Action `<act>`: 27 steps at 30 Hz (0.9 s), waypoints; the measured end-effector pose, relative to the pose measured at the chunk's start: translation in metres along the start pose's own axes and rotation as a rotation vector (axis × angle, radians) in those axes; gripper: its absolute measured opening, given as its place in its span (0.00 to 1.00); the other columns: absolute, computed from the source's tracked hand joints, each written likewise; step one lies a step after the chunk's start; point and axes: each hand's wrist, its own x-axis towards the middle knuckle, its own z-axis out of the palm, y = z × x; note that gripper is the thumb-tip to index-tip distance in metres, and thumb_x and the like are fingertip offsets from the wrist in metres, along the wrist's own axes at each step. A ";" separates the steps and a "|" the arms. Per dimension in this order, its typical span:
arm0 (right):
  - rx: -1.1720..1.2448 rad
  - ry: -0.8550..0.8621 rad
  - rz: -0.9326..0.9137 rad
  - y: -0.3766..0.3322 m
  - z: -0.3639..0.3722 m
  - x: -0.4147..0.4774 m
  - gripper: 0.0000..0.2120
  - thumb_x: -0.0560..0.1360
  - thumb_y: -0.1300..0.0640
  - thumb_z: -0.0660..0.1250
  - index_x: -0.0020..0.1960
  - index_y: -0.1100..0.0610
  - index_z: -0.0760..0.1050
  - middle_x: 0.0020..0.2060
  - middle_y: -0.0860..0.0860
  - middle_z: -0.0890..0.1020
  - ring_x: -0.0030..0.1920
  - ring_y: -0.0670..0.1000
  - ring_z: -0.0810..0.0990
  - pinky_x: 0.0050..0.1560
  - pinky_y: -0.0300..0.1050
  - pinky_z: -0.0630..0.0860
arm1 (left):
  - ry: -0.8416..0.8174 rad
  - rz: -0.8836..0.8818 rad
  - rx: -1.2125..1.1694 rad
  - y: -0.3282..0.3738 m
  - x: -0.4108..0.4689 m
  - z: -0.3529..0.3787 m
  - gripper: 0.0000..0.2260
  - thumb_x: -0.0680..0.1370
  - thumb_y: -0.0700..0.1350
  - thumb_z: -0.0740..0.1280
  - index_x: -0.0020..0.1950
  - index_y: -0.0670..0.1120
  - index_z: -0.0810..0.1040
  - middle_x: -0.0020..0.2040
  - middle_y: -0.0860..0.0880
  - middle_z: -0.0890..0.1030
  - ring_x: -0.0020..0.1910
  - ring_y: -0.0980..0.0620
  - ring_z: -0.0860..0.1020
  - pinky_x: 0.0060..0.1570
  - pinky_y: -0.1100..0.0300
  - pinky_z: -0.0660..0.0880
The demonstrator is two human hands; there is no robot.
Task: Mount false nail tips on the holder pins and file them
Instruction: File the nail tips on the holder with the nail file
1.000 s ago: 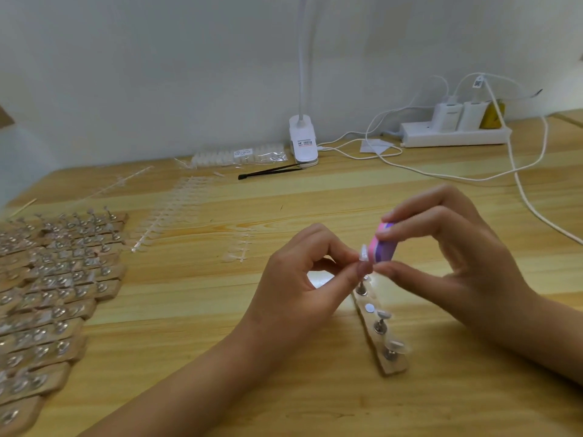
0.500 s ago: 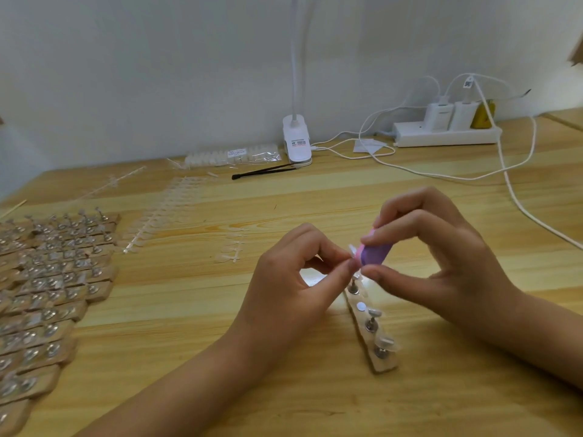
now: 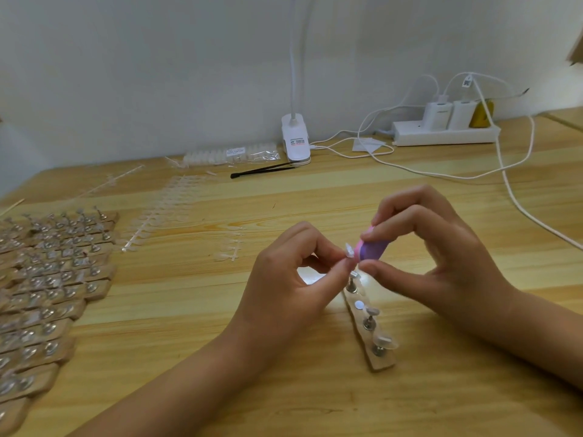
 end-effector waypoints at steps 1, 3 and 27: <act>0.010 -0.009 -0.010 0.000 0.001 -0.001 0.11 0.72 0.53 0.73 0.51 0.55 0.77 0.49 0.54 0.75 0.50 0.51 0.78 0.51 0.44 0.76 | -0.007 0.008 0.008 0.001 0.000 0.000 0.04 0.74 0.38 0.73 0.42 0.39 0.79 0.40 0.50 0.78 0.40 0.54 0.78 0.41 0.62 0.77; 0.012 -0.023 -0.034 -0.001 0.003 -0.001 0.11 0.72 0.53 0.73 0.52 0.55 0.77 0.49 0.54 0.75 0.50 0.51 0.78 0.51 0.42 0.76 | -0.011 0.026 0.023 0.002 -0.001 0.000 0.04 0.74 0.38 0.72 0.42 0.40 0.79 0.39 0.51 0.78 0.40 0.54 0.77 0.41 0.62 0.77; 0.567 0.102 0.380 -0.001 -0.002 0.003 0.09 0.73 0.53 0.72 0.51 0.55 0.80 0.50 0.55 0.84 0.52 0.52 0.83 0.52 0.39 0.78 | 0.016 0.040 -0.102 -0.001 0.000 -0.001 0.01 0.75 0.36 0.72 0.46 0.40 0.82 0.43 0.50 0.80 0.43 0.53 0.81 0.45 0.65 0.78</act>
